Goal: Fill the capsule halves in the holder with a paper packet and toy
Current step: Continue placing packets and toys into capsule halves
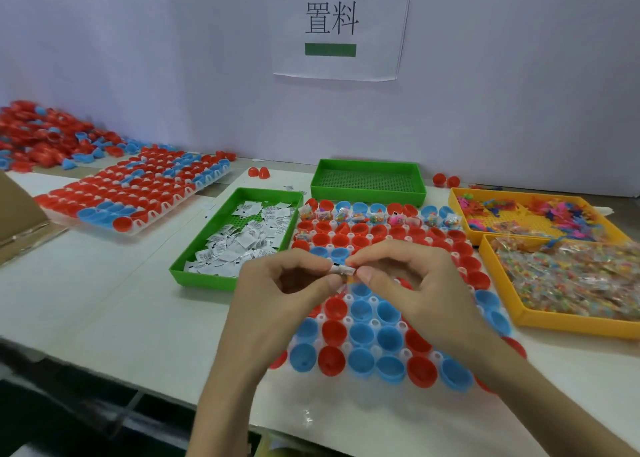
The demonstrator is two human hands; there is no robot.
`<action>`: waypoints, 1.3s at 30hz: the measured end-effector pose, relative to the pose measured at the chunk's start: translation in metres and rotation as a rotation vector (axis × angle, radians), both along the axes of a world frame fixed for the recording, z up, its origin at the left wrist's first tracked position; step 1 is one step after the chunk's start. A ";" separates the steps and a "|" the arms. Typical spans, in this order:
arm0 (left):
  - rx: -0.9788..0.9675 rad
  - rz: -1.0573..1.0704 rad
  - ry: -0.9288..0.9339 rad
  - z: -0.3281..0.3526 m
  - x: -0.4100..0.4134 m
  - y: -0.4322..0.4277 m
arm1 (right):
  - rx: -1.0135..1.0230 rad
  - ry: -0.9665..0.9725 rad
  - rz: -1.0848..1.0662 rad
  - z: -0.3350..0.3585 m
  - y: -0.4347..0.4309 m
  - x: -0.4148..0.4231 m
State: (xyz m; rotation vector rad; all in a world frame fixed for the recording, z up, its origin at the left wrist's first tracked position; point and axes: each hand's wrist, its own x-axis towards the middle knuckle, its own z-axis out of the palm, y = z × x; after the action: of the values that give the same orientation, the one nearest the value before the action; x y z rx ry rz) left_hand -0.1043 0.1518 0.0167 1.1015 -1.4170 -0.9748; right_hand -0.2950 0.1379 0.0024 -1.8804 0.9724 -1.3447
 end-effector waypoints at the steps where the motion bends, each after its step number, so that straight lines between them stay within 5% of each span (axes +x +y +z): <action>1: -0.010 0.026 -0.069 0.001 0.008 -0.001 | -0.005 0.011 -0.008 0.000 0.000 0.000; 6: -0.135 0.178 -0.640 0.013 0.054 -0.014 | -0.008 -0.077 -0.066 0.006 -0.006 -0.008; 13: -0.095 -0.084 -1.051 0.014 0.053 -0.033 | 0.020 -0.096 -0.127 0.008 -0.007 -0.013; 39: -0.091 -0.227 -1.279 0.000 0.046 -0.056 | 0.082 -0.020 -0.148 0.010 -0.009 -0.016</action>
State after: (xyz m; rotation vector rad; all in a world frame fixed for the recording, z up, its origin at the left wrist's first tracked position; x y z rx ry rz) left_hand -0.0588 0.0961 0.0169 1.6033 -2.5968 -0.2457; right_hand -0.3112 0.1292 0.0128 -1.7594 1.1583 -1.3839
